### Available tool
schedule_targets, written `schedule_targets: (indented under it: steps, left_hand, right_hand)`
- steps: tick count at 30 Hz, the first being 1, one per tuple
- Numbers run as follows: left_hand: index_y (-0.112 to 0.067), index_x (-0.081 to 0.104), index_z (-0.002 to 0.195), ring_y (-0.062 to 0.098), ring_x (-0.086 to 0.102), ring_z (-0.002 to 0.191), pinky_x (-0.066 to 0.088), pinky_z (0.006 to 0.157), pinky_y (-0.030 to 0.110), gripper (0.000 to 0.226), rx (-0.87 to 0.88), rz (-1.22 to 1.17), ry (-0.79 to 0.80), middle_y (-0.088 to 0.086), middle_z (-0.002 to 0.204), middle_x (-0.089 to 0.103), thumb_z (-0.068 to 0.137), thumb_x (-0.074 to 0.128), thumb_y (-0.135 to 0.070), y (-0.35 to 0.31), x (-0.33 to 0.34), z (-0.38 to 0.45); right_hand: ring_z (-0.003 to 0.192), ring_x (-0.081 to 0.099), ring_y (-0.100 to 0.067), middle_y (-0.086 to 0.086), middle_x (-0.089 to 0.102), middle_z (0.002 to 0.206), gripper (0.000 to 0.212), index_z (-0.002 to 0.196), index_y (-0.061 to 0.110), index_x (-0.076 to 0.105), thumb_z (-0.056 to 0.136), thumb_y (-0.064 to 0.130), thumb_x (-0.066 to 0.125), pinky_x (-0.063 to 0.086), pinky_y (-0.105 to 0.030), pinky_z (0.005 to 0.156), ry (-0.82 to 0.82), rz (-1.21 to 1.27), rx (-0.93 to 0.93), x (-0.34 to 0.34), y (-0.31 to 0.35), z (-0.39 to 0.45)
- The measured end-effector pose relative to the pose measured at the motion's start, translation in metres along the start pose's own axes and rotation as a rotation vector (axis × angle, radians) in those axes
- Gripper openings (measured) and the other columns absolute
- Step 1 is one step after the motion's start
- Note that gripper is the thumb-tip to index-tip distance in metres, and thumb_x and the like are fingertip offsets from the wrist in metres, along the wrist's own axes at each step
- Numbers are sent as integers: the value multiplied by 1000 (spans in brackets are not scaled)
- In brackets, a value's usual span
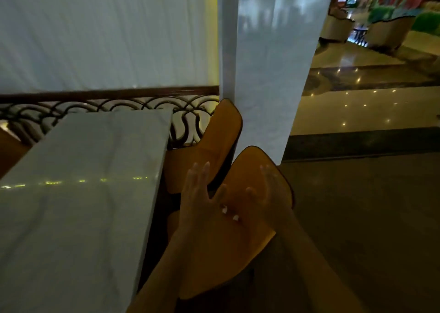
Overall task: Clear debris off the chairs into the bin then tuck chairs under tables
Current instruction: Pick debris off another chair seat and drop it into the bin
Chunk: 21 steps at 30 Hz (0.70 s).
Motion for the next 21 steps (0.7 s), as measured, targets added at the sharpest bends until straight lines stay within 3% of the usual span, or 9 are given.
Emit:
schedule_targets:
  steps: [3, 8, 16, 21]
  left_hand:
    - [-36, 21, 154, 25, 10, 151, 32, 111, 60, 89, -64, 32, 43, 1, 165, 12, 78, 35, -81, 17, 16, 20]
    - [-40, 22, 152, 22, 13, 151, 34, 112, 56, 77, -139, -73, 78, -2, 165, 10, 86, 52, -66, 60, 47, 65]
    - [-26, 28, 154, 22, 29, 146, 31, 116, 45, 71, -431, -248, 234, 0, 161, 26, 94, 57, -50, 156, 128, 131]
    - [-22, 31, 153, 19, 30, 144, 30, 115, 38, 66, -556, -258, 350, 0, 158, 31, 96, 56, -45, 211, 183, 146]
  right_hand:
    - [152, 14, -28, -3, 10, 166, 82, 156, 29, 12, 89, 68, 40, 23, -55, 119, 109, 44, 54, 22, -16, 23]
    - [151, 18, -26, -2, 14, 166, 74, 156, 27, 16, 95, 50, 52, 25, -49, 117, 119, 106, 167, 63, -37, 69]
    - [145, 32, -27, -5, 27, 161, 70, 156, 23, 22, 97, 45, 53, 34, -42, 110, 110, 259, 537, 151, -93, 125]
    - [141, 38, -30, -7, 32, 159, 68, 155, 23, 26, 97, 47, 53, 38, -49, 110, 129, 347, 807, 208, -148, 132]
Point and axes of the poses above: each hand's wrist, its own z-axis towards the middle knuckle, its own x-axis out of the palm, y = z × x, the point moved 5 cm from there along z, towards the middle knuckle
